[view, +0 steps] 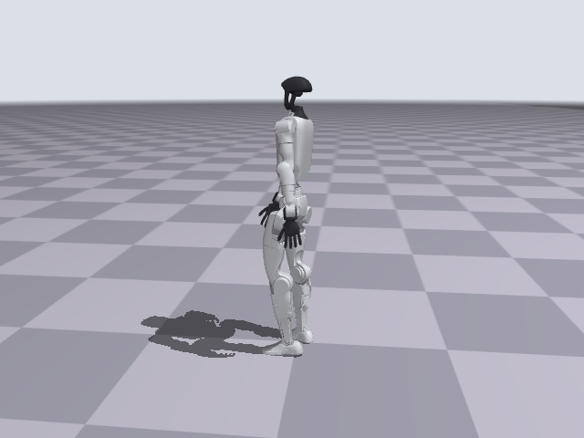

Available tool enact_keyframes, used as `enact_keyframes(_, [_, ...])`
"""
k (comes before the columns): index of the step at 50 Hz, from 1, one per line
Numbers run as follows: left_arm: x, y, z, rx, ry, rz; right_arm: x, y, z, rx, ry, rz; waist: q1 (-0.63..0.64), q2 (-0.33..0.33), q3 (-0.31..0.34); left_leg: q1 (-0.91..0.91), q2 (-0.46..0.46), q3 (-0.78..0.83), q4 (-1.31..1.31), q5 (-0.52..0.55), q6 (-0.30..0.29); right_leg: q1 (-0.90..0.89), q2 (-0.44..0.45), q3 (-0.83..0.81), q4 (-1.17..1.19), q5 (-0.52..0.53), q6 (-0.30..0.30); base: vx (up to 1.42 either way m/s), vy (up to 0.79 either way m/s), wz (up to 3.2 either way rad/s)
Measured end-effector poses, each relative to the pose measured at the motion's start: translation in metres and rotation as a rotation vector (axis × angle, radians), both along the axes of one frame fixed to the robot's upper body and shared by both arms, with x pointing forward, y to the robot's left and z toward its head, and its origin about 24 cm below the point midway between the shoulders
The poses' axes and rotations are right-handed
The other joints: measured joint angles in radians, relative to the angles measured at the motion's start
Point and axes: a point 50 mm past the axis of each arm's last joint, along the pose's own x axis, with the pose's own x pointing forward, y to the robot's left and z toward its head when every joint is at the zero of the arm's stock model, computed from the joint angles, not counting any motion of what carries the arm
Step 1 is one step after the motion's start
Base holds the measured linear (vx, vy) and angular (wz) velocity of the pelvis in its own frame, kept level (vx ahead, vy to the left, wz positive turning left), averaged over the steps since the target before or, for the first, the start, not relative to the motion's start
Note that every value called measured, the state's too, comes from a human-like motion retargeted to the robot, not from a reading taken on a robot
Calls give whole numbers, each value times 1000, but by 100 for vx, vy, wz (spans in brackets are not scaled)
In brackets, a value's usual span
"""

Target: Upper body actions

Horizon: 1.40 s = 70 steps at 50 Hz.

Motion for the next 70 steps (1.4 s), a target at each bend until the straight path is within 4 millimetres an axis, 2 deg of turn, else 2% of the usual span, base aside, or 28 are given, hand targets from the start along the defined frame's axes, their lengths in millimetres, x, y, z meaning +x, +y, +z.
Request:
enact_keyframes(5, [16, 10, -1, 36, -31, -7, -8, -7, -2, -24, 5, 44, -30, -17, 6, 38, -30, -10, -99, 11, 15, 4, -15, -14, 8, 3, 17, 20, -9, 8])
enact_keyframes(9, [27, 14, -1, 25, -13, -70, -27, -20, -8, -47, 25, 46, -27, -29, -13, 40, -52, -12, -115, 5, 47, 3, -29, -19, 13, 9, 32, 32, -4, 4])
enact_keyframes(17, [69, 9, -2, -14, -56, -244, -95, -51, -18, -139, 193, -86, -25, -55, 10, 66, -67, 8, -112, -17, 91, -12, -75, -15, 135, -5, 85, 33, -3, -15])
enact_keyframes(20, [91, 3, -2, -33, -106, -319, -126, -59, -19, -161, 260, -174, -32, -48, 16, 68, -48, 26, -111, -22, 103, -72, -100, -6, 289, 66, 106, 24, -5, -42])
enact_keyframes(23, [134, -8, -1, -27, -245, -372, -148, -70, -17, -191, 318, -253, -11, -34, 52, 72, -17, 83, -114, -24, 117, -192, -146, 51, 533, 276, 132, 10, -1, -97])
enact_keyframes(25, [171, -15, 4, -8, -377, -389, -162, -78, -15, -219, 356, -288, -20, -23, 85, 76, 0, 109, -115, -22, 126, -304, -135, 130, 696, 394, 95, -1, 3, -72])
enact_keyframes(27, [210, -18, 15, 17, -522, -391, -178, -88, -11, -248, 407, -304, -65, -8, 111, 74, 11, 111, -117, -16, 137, -411, -146, 127, 864, 369, 44, -2, 8, -12])
enact_keyframes(28, [230, -19, 23, 33, -594, -388, -186, -93, -9, -260, 440, -308, -92, -8, 124, 76, 6, 109, -120, -15, 145, -452, -197, 83, 947, 341, 9, -5, 8, 14])
enact_keyframes(30, [264, -24, 38, 66, -723, -376, -205, -99, -5, -271, 518, -320, -140, -11, 152, 82, 0, 97, -127, -8, 156, -528, -236, 56, 1078, 288, -31, -3, 4, 32])
enact_keyframes(34, [310, -40, 68, 75, -935, -355, -251, -103, 7, -290, 679, -366, -178, -4, 161, 75, 13, 70, -130, 4, 166, -654, -186, 93, 1202, 248, 18, 8, -6, 32])
enact_keyframes(36, [322, -46, 78, 78, -1003, -347, -270, -103, 12, -312, 730, -389, -184, 2, 153, 66, 22, 63, -125, 4, 168, -682, -164, 96, 1209, 250, 41, 8, -6, 13])
enact_keyframes(38, [330, -48, 85, 85, -1043, -348, -280, -102, 16, -327, 756, -410, -182, 1, 156, 69, 25, 66, -120, -1, 169, -674, -159, 94, 1190, 255, 47, 6, -1, -7])
enact_keyframes(41, [330, -47, 85, 83, -1042, -359, -279, -98, 14, -309, 750, -417, -180, -6, 162, 82, 25, 78, -115, -9, 167, -611, -142, 105, 1107, 274, 59, 3, 1, -19])
enact_keyframes(44, [318, -42, 75, 77, -990, -364, -266, -94, 9, -273, 709, -389, -178, -7, 147, 84, 25, 91, -115, -18, 162, -523, -114, 117, 972, 301, 84, 5, 0, -25])
enact_keyframes(48, [284, -40, 51, 50, -862, -355, -240, -88, 0, -242, 623, -341, -145, -7, 104, 79, 15, 122, -121, -27, 155, -394, -70, 153, 747, 337, 118, 4, -1, -40])
enact_keyframes(53, [238, -41, 26, -26, -693, -330, -192, -80, -13, -198, 466, -266, -102, -26, 79, 76, -20, 165, -129, -37, 146, -241, -39, 233, 464, 362, 167, -8, -4, -39])
enact_keyframes(55, [221, -42, 19, -52, -633, -318, -175, -76, -15, -179, 411, -230, -85, -30, 70, 71, -31, 179, -132, -40, 142, -191, -37, 252, 369, 304, 185, -12, -4, -28])
enact_keyframes(60, [196, -38, 10, -44, -553, -285, -144, -69, -19, -174, 317, -111, -62, -50, 68, 73, -60, 186, -138, -41, 133, -113, -50, 210, 206, 156, 137, -16, -9, -2])
enact_keyframes(63, [195, -33, 10, -33, -534, -283, -137, -67, -19, -198, 280, -49, -58, -55, 80, 78, -65, 176, -139, -38, 124, -79, -59, 167, 147, 112, 129, -22, -11, 17])
enact_keyframes(65, [193, -29, 10, -31, -522, -282, -142, -67, -19, -210, 284, -29, -60, -55, 81, 80, -63, 166, -138, -37, 118, -61, -54, 159, 112, 91, 121, -18, -9, 29])
enact_keyframes(70, [184, -15, 8, -26, -466, -291, -176, -71, -16, -210, 404, -86, -68, -53, 72, 86, -55, 142, -135, -38, 98, -33, -32, 132, 55, 67, 81, -18, -7, 26])
